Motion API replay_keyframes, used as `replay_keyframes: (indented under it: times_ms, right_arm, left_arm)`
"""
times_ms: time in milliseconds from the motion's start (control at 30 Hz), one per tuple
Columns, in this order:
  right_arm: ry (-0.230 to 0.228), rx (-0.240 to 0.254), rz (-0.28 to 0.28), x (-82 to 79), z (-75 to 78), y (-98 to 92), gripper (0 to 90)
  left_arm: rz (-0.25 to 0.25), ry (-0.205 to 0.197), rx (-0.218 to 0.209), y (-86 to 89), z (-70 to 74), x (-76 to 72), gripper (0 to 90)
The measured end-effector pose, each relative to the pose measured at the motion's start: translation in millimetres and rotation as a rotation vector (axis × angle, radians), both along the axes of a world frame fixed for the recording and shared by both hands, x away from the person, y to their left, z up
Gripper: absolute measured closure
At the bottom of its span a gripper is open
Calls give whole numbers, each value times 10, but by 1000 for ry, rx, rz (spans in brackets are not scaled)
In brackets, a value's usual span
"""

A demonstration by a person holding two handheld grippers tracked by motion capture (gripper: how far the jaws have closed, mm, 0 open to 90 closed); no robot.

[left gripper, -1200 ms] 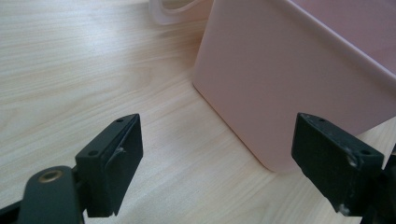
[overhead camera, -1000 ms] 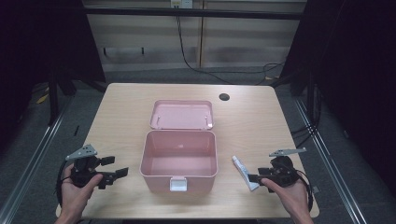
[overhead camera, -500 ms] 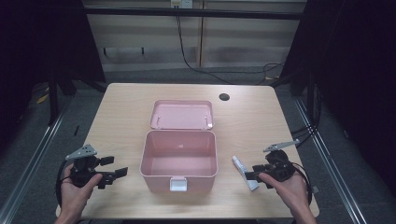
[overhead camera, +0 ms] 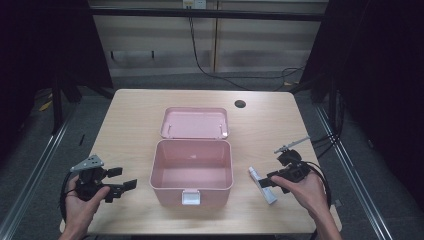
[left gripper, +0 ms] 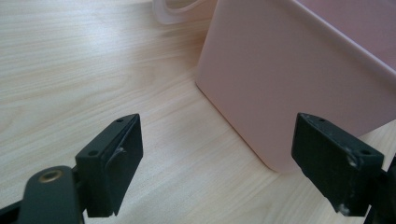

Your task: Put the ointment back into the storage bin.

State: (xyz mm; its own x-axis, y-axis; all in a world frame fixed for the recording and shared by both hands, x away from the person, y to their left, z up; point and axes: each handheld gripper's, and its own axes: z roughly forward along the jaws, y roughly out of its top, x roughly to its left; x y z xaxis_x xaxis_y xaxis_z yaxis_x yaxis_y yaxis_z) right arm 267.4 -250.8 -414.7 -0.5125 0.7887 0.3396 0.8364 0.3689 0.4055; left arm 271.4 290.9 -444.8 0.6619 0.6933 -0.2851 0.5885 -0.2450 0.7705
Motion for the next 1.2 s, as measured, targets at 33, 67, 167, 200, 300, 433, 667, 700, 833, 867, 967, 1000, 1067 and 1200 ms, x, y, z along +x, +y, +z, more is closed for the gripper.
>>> replay_keyframes:
  times_ms: [33, 67, 167, 200, 300, 433, 667, 700, 833, 867, 967, 1000, 1067, 1200]
  right_arm:
    - [0, 0, 0, 0, 0, 0, 498]
    - [15, -18, 0, 17, -1, 16, 498]
    - [42, -77, 13, 79, -3, 87, 514]
    - [44, -87, 18, 98, 0, 102, 516]
    - [78, -104, 35, 174, -9, 133, 581]
    - [114, -150, 52, 248, -44, 149, 644]
    - [162, -203, 62, 363, -151, 192, 659]
    - [160, -211, 63, 385, -172, 184, 660]
    - [189, -241, 62, 426, -227, 193, 668]
    - [189, -241, 62, 426, -227, 193, 668]
    - [182, -260, 52, 427, -256, 221, 678]
    - [177, -274, 50, 428, -261, 229, 681]
    - [179, -287, 49, 429, -269, 241, 681]
    - [186, -281, 52, 443, -356, 257, 681]
  left_arm:
    - [0, 0, 0, 0, 0, 0, 168]
    - [0, 0, 1, 0, 0, 0, 168]
    - [-6, 2, 2, -5, -2, 0, 167]
    - [-6, 2, 2, -5, -2, 0, 167]
    - [-3, 2, 1, -3, -2, 0, 167]
    - [-4, 1, 0, -2, -2, 0, 168]
    - [-5, 1, -1, 0, -1, 2, 167]
    - [-5, 1, 0, -1, -2, 2, 167]
    - [-4, 2, -3, -1, -2, 2, 167]
    - [-5, 2, 0, 1, -2, 3, 167]
    - [-6, 2, -3, -2, -2, 2, 167]
    - [-6, 2, -3, -2, -2, 1, 167]
    - [-6, 2, -3, -3, -2, 1, 167]
    - [-5, 1, -1, -1, -2, 2, 167]
